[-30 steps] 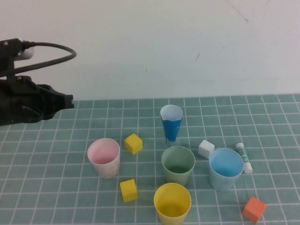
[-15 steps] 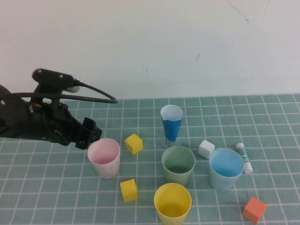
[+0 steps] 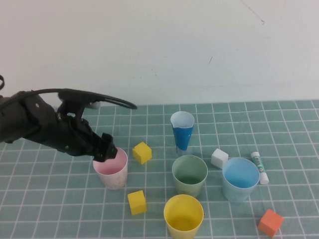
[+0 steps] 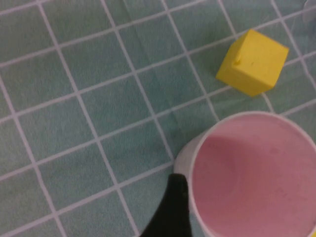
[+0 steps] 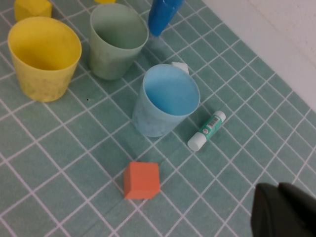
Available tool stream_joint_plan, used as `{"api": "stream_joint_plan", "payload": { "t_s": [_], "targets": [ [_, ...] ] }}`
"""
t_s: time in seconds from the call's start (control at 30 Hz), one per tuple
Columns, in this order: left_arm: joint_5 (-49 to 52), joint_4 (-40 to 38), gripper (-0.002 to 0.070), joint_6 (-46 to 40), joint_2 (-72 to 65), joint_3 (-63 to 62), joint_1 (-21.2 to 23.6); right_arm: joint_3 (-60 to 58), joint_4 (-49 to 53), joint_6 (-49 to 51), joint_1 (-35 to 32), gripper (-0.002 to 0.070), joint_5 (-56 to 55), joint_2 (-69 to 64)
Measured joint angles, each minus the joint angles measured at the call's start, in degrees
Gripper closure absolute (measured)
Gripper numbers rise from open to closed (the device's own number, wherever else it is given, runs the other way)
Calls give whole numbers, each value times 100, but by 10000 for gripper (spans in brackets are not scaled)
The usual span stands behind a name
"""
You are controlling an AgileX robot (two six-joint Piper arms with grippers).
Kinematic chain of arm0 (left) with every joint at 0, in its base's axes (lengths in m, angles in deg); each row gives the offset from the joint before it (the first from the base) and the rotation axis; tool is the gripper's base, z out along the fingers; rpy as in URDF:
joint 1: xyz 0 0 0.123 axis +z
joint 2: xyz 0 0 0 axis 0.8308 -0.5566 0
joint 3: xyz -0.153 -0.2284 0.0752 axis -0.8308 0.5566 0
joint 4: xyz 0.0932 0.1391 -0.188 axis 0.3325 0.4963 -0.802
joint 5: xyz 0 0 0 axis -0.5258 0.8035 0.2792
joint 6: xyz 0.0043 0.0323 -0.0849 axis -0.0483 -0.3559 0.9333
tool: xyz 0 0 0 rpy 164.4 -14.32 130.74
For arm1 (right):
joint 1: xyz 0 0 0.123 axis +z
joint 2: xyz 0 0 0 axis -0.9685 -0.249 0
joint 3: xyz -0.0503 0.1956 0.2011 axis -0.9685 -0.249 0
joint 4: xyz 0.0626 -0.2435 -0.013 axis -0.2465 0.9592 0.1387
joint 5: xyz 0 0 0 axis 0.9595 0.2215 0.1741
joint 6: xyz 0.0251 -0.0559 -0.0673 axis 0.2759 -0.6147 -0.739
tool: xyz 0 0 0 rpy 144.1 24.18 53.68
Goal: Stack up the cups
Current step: Pick up the pink cup
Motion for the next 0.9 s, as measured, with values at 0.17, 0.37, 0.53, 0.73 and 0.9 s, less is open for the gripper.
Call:
{"api": "stream_joint_plan", "payload": {
  "t_s": [0.17, 0.37, 0.53, 0.73, 0.9],
  "targets": [
    [-62, 120, 75, 12, -325, -12, 0, 0, 0, 0, 0, 678, 0, 0],
    [-79, 120, 199, 138, -660, -47, 0, 0, 0, -49, 0, 678, 165, 0],
    [65, 120, 542, 343, -890, -47, 0, 0, 0, -114, 0, 678, 203, 0],
    [219, 120, 662, 542, -890, -56, 0, -23, 0, -124, 0, 678, 169, 0],
    [484, 120, 667, 595, -597, -154, 0, -66, -4, -124, 0, 678, 132, 9]
  ]
}}
